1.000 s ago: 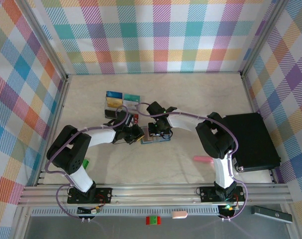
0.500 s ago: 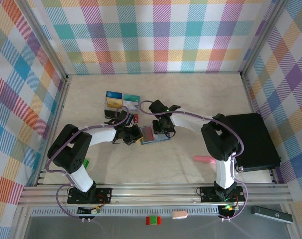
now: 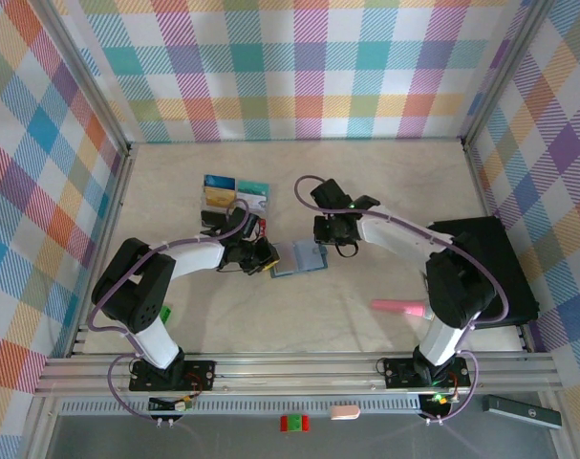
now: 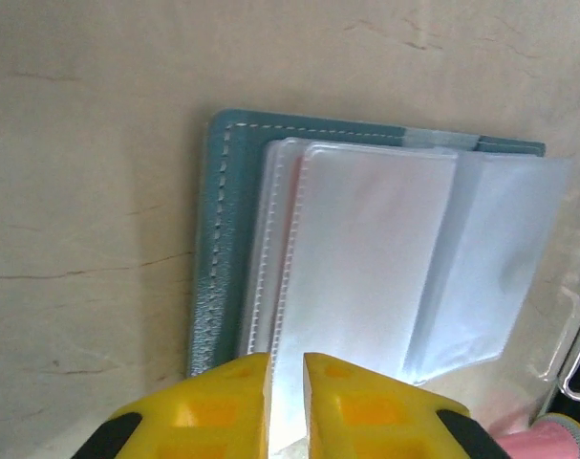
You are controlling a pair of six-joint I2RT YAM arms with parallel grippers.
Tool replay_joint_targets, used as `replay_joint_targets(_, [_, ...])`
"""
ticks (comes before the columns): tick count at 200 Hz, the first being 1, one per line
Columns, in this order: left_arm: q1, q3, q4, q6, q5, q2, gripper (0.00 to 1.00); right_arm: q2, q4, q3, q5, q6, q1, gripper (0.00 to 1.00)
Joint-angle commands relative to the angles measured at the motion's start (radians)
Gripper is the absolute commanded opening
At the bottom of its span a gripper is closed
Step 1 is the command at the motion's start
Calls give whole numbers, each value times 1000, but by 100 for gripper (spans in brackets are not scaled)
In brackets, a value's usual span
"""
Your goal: Take the credit cards out of the card holder
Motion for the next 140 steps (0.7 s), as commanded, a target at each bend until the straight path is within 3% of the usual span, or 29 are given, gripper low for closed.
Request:
replay_joint_targets(1, [-7,36,-55,36,14,-2,17,-11,32,-9,-34,-41,9,31])
replay_joint_targets(41, [62,-1,-82,28,0,-73,17,55,6,45,-83,-123,61,33])
replay_joint_targets(104, [280,-135,-60,-23,40,-218,24,301,-135,292,-65,-253,226,37])
replay_joint_targets(140, [324,-160,-75,-22,40,-259,25,404,-200,385,-96,-281,253,39])
